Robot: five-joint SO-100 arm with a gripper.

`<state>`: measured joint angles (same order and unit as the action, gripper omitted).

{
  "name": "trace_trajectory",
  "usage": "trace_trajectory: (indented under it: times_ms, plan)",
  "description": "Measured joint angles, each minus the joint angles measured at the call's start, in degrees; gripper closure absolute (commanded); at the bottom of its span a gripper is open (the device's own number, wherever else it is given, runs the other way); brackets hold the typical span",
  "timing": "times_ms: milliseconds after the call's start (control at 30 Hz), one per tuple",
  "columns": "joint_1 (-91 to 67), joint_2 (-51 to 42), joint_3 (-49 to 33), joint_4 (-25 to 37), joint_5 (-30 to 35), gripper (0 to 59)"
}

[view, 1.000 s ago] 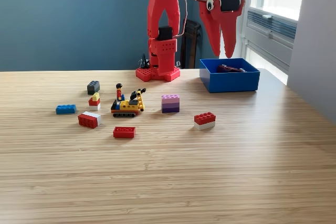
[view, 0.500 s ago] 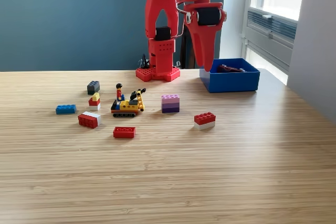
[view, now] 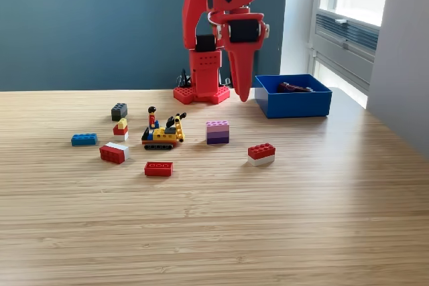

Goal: Grasp a lego block and put it in the bin.

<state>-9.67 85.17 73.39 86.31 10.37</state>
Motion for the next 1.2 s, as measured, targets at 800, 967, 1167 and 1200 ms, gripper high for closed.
trace_trajectory:
  times_ms: [800, 967, 1167, 1200]
  plan:
    - [5.1, 1.85, 18.54, -3.34, -10.02, 35.6]
    - [3.87, 4.13, 20.65, -2.46, -11.07, 35.5]
    - [3.87, 6.42, 25.31, -2.46, -11.51, 35.4]
    - [3.87, 6.68, 26.1, -2.46, -11.87, 35.1]
